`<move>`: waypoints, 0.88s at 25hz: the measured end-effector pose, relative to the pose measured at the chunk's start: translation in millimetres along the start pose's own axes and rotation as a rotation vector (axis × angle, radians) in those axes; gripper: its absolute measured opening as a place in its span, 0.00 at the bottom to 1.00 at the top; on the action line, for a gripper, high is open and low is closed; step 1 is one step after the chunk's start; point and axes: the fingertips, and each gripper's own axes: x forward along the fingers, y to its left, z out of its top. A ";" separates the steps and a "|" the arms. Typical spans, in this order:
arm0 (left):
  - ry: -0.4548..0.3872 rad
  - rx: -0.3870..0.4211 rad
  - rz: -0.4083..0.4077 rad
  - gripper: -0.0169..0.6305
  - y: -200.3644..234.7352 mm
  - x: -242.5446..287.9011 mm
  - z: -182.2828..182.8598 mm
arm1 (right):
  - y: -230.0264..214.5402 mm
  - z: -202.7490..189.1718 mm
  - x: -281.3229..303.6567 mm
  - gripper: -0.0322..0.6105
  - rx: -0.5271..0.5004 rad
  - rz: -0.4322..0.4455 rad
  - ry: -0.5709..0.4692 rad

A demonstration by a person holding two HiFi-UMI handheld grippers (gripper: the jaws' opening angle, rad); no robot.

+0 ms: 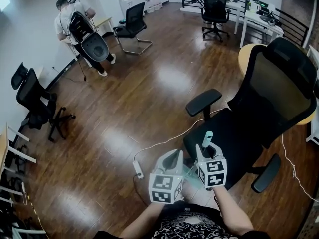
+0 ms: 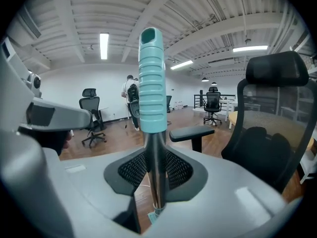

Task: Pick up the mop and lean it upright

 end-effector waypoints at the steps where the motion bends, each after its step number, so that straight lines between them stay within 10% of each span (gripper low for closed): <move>1: -0.002 -0.006 0.011 0.03 0.5 -3.5 -1.9 | 3.9 -1.5 -3.3 0.19 0.003 0.013 0.010; 22: -0.037 -0.093 0.297 0.03 -2.0 -103.9 -49.3 | 92.0 94.6 -118.6 0.19 -0.134 0.314 -0.245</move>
